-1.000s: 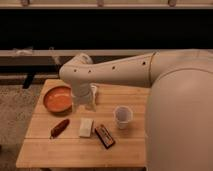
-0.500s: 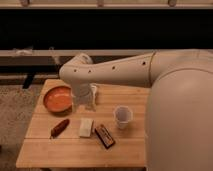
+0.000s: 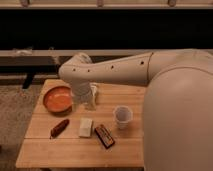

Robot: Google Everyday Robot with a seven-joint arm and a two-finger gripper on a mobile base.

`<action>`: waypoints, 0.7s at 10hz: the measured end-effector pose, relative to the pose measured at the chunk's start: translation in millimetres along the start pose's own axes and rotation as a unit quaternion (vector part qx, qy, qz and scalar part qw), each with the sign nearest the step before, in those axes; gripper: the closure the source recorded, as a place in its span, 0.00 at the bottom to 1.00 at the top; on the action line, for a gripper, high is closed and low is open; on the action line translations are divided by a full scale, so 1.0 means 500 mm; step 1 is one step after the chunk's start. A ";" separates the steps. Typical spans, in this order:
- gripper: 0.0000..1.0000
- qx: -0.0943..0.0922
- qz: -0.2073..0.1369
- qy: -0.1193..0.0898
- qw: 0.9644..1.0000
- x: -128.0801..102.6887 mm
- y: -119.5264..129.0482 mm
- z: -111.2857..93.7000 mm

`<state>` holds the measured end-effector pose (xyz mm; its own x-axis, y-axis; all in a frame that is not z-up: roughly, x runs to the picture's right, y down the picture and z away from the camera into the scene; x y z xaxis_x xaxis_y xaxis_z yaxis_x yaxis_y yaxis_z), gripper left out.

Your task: Pick up the ceramic bowl

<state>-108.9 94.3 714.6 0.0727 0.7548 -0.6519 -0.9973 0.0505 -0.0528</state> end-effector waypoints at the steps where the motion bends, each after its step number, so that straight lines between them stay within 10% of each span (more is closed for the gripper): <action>1: 0.35 0.001 -0.006 0.000 1.000 -0.025 0.026 0.005; 7: 0.35 0.006 -0.050 0.006 0.999 -0.184 0.168 0.090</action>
<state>-199.5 58.4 804.1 0.1712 0.7375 -0.6533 -0.9852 0.1331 -0.1079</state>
